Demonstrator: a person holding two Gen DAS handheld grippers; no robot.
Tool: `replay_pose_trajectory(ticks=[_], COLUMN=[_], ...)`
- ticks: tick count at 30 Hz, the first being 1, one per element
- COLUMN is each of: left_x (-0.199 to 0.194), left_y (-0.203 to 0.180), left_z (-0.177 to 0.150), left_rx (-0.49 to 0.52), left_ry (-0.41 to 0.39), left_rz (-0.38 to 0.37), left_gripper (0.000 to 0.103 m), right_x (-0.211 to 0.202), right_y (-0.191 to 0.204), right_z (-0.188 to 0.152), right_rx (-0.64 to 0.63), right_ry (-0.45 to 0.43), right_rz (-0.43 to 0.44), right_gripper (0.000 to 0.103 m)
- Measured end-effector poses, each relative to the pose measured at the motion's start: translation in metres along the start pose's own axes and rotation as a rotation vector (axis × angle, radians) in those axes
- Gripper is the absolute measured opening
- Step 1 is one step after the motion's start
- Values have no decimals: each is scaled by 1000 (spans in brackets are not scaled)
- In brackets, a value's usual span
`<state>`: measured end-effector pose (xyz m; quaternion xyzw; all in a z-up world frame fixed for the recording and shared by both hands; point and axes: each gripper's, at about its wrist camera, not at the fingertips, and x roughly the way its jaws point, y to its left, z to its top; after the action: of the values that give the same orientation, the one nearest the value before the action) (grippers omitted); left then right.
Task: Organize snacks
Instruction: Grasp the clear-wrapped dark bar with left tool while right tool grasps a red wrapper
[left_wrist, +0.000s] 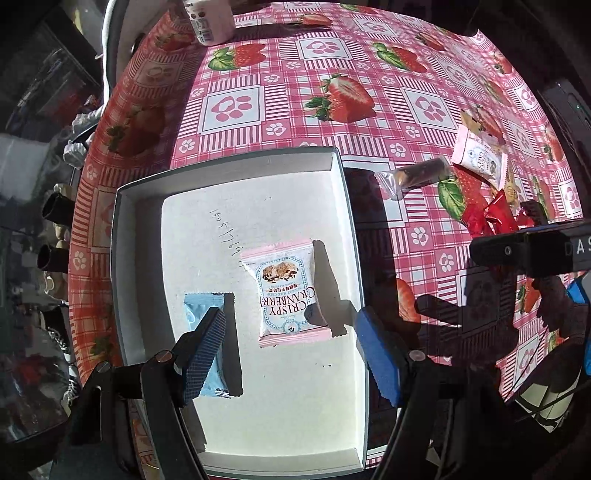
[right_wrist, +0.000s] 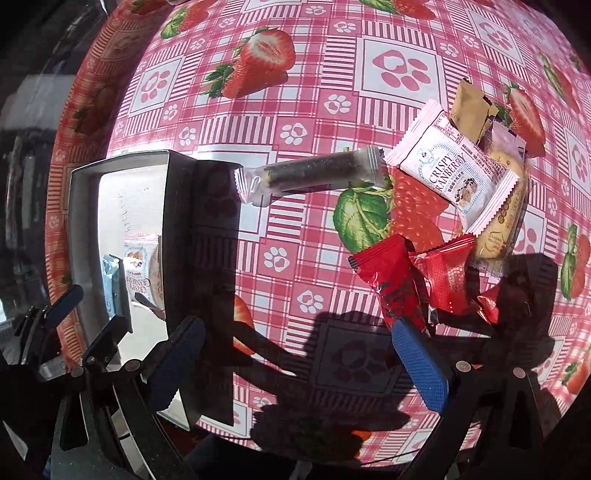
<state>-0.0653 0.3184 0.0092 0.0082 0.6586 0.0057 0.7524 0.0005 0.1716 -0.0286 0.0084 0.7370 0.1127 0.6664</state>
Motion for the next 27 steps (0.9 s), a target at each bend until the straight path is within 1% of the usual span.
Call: replay_pose_trajectory(ticks=[4,6,7,11,14,17,20,24,25,27], left_x=[-1,0,1,7,14,25,37,55,61,71], left_y=[-35,-51,-59,-89,-105,-118,-126,-133,-134,-135], left_z=[13,18,21,37,54,72,89,108,113,120], left_rx=[71,102,118,195,246,289,317,345,349,353], left_ry=[0,5,6,-6,-15,-19,-28,-25,-19,-2], left_rz=[-23,-26,-24,1,24,58,85,103,104,107], left_gripper=[77,77,77,77,77,77,77,77,77,77], right_x=[-11,-17,-20,-20,-15,-11,-7,-3,-2,1], right_y=[-51,-80,-96,-148,-173,-188,-194,-211,-221,-221], right_z=[-7,-11,-13,-24,-31,-36,-35,-25,-20,-14], right_rx=[138,222,276,466,558,611,648,680,685,686], right_ry=[-42,-72,-79,-75,-55,-41,-35,-30,-29,-28], right_rz=[-21,-43,-40,8,53,87,127,165,176,191], right_gripper=[102,102,102,102,102,102,102,102,102,102])
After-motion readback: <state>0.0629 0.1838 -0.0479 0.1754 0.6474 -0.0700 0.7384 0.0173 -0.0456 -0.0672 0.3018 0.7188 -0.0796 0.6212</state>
